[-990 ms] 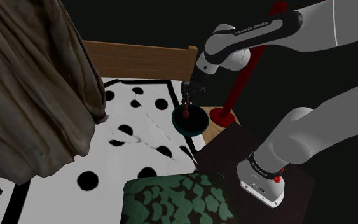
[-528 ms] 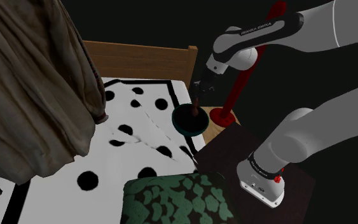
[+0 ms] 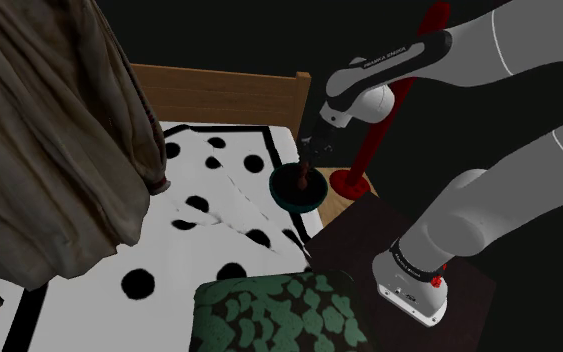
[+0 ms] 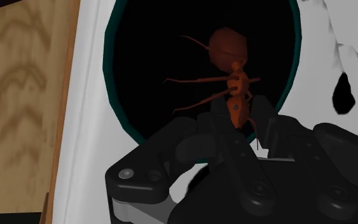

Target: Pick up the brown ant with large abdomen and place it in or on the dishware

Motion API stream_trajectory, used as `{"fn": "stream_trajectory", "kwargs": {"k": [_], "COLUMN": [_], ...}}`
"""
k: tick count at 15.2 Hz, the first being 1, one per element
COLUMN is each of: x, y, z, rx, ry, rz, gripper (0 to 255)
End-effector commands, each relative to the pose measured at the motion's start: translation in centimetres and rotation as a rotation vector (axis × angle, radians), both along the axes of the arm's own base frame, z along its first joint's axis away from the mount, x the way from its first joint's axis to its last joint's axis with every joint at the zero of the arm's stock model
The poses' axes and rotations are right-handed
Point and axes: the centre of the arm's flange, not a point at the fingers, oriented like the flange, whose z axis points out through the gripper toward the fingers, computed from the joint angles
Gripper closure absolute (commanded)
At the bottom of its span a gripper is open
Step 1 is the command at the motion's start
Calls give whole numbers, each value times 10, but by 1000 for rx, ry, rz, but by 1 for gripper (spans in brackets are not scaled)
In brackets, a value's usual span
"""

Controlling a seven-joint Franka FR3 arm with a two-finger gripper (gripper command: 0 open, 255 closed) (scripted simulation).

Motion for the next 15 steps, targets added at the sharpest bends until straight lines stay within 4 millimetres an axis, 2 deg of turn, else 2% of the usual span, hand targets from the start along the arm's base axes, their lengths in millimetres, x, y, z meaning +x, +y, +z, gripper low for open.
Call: {"fn": "stream_trajectory", "kwargs": {"k": [1, 3, 11, 12, 15], "x": [-2, -2, -2, -2, -2], "y": [0, 0, 0, 0, 1], "z": [-14, -25, -26, -26, -25], "rx": [0, 0, 0, 0, 0], "ry": [7, 7, 7, 7, 7], "rz": [2, 2, 2, 2, 2], "gripper": [255, 255, 255, 0, 0]}}
